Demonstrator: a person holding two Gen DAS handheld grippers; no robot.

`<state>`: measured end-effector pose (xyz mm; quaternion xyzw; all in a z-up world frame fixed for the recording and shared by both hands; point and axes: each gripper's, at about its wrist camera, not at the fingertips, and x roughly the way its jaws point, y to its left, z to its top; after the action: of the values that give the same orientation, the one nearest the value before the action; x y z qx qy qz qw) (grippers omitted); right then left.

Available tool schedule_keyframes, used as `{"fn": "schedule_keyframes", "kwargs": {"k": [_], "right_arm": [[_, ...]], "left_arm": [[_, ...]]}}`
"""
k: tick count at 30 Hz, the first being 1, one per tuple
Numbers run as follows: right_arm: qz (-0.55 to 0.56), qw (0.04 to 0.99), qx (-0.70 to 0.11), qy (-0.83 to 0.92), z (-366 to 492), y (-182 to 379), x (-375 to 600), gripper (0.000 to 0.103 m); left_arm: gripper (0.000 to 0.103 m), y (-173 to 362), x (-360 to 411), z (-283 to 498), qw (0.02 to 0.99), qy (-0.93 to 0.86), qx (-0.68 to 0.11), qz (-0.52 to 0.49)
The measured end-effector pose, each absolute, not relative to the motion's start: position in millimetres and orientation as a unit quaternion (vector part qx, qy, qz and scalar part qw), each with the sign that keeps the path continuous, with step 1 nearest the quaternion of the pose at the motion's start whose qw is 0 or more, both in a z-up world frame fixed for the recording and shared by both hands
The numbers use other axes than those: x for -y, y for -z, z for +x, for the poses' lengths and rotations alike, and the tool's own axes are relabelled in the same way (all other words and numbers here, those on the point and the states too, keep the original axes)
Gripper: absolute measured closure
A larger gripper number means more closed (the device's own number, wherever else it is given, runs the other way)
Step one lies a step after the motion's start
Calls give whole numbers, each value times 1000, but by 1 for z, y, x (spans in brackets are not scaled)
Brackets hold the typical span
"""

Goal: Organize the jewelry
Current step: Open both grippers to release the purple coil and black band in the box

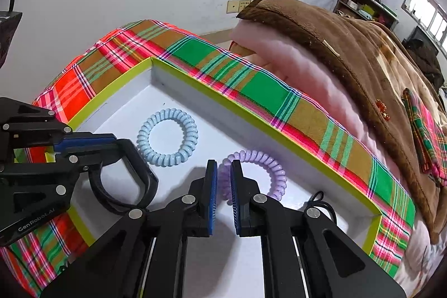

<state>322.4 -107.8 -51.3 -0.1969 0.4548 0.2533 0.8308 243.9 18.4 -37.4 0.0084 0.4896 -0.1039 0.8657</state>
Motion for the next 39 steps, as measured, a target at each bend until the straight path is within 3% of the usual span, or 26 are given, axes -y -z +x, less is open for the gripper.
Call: {"fn": "schedule_keyframes", "kwargs": {"k": [6,11,15,22,39], "right_arm": [[-197,829,-456,-256,320,51,106,90],[-195,831,-454,-257,318,49,107,87],[-187,834,-451,-256,316,44,111,68],[-171,843,-440,-257,309,32,116,68],[-130,873,-396,-251,251,-11,144,67]], "left_arm": [[90,37,-17,244,865,103,-492,8],[76,36,-16,243,865,104,-491,8],[69,34,-15,242,867,103,-488,7],[60,27,-17,237,871,99,-481,2],[51,-8,-20,196,889,98,-447,-12]]}}
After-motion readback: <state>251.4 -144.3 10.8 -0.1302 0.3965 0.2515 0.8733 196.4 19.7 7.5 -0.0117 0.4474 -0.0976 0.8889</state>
